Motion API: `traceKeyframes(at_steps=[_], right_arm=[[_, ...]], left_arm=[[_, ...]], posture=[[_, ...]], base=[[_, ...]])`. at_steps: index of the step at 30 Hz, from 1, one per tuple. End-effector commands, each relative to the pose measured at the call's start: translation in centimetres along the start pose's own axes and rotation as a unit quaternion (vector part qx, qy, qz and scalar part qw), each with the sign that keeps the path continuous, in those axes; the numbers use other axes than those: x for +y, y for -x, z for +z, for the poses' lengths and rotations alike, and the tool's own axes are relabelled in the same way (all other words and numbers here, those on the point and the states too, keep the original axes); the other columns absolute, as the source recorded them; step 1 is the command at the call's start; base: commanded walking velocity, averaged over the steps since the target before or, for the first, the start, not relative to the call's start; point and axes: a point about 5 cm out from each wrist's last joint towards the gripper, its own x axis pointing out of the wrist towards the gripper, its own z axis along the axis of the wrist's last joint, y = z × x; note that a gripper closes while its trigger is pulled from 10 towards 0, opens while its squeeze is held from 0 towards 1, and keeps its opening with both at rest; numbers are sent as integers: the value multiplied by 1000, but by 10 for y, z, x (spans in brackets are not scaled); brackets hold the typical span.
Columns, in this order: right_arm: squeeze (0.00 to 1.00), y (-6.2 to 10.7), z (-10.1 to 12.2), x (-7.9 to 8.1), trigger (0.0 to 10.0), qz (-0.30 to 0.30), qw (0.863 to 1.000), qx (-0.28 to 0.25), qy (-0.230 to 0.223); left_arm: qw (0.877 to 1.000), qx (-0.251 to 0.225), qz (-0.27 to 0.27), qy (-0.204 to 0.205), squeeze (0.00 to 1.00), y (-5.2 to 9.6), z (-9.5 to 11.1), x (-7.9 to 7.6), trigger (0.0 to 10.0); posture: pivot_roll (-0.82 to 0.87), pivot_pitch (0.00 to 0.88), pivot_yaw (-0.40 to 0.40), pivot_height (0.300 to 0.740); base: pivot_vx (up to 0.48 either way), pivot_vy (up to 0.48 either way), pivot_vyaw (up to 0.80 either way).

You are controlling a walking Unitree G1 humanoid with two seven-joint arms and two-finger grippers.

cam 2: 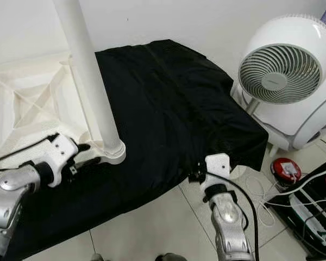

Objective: Building children table

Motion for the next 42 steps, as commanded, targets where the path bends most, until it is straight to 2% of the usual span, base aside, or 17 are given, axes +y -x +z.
traceKeyframes(at_steps=[1, 3, 4, 5, 8, 11, 14, 18, 21, 22, 24, 27, 29, 30, 34, 39, 42], right_arm=[[0, -2, -5, 1, 10000, -4, 1000, 16, -3], [0, -22, 3, 8, 10000, -7, 1000, -2, -11], [0, -22, 3, 8, 10000, -7, 1000, -2, -11], [0, -37, 9, 14, 10000, -17, 1000, -16, -20], [0, -48, 15, 21, 10000, -23, 998, -26, -45], [0, -58, 27, 45, 10000, 47, 994, -55, -78], [0, -58, 29, 47, 10000, 70, 992, -56, -86], [0, -56, 32, 38, 10000, 156, 982, -58, -89], [0, -54, 37, 29, 10000, 226, 970, -61, -64], [0, -54, 37, 29, 10000, 226, 970, -61, -64], [0, -56, 40, 17, 10000, 244, 967, -59, -42], [0, -56, 42, 10, 10000, 254, 965, -56, -42], [0, -53, 43, 7, 10000, 283, 957, -52, -29], [0, -50, 44, 7, 10000, 309, 949, -49, -22], [0, -47, 45, 8, 10000, 332, 942, -46, -23], [0, -43, 49, 19, 10000, 406, 913, -38, -29], [0, -42, 48, 17, 10000, 425, 905, -28, -20]], left_arm=[[999, -10, 37, 22, 0, 3, 2, 6, 10000], [997, -33, 38, 51, 0, 7, 8, 9, 10000], [997, -33, 38, 51, 0, 7, 8, 9, 10000], [996, -49, 33, 69, 0, 10, 12, 9, 10000], [994, -60, 23, 86, 0, 13, 15, 7, 10000], [991, -82, -23, 104, 0, 23, 24, -7, 10000], [991, -81, -31, 106, 0, 26, 26, -10, 10000], [991, -69, -61, 97, 0, 35, 26, -18, 10000], [991, -60, -74, 95, 0, 37, 26, -22, 10000], [991, -60, -74, 95, 0, 37, 26, -22, 10000], [991, -55, -81, 92, 0, 37, 27, -24, 10000], [991, -53, -90, 89, 0, 35, 27, -28, 10000], [990, -52, -101, 89, 0, 33, 27, -31, 10000], [989, -49, -108, 89, 0, 31, 25, -33, 10000], [989, -45, -110, 88, 0, 29, 22, -35, 10000], [988, -43, -118, 90, 0, 17, 19, -41, 10000], [988, -43, -123, 88, 0, 14, 19, -44, 10000]], posture=[[-28, 65, -8, 740], [-19, 65, -12, 740], [-19, 65, -12, 740], [-9, 65, -13, 740], [0, 67, -19, 740], [43, 74, -33, 740], [60, 79, -42, 740], [82, 85, -59, 740], [89, 90, -68, 740], [89, 90, -68, 740], [88, 92, -73, 740], [80, 96, -76, 740], [77, 96, -78, 740], [71, 100, -79, 740], [66, 102, -77, 740], [45, 102, -66, 740], [45, 100, -65, 740]], base=[[0, 0, 0], [0, 0, 0], [0, 0, 0], [0, 0, 0], [0, 0, 0], [0, 0, 0], [0, 0, 0], [0, 0, 0], [0, 0, 0], [0, 0, 0], [0, 0, 0], [0, 0, 0], [0, 0, 0], [0, 0, 0], [0, 0, 0], [0, 0, 0], [0, 0, 0]])
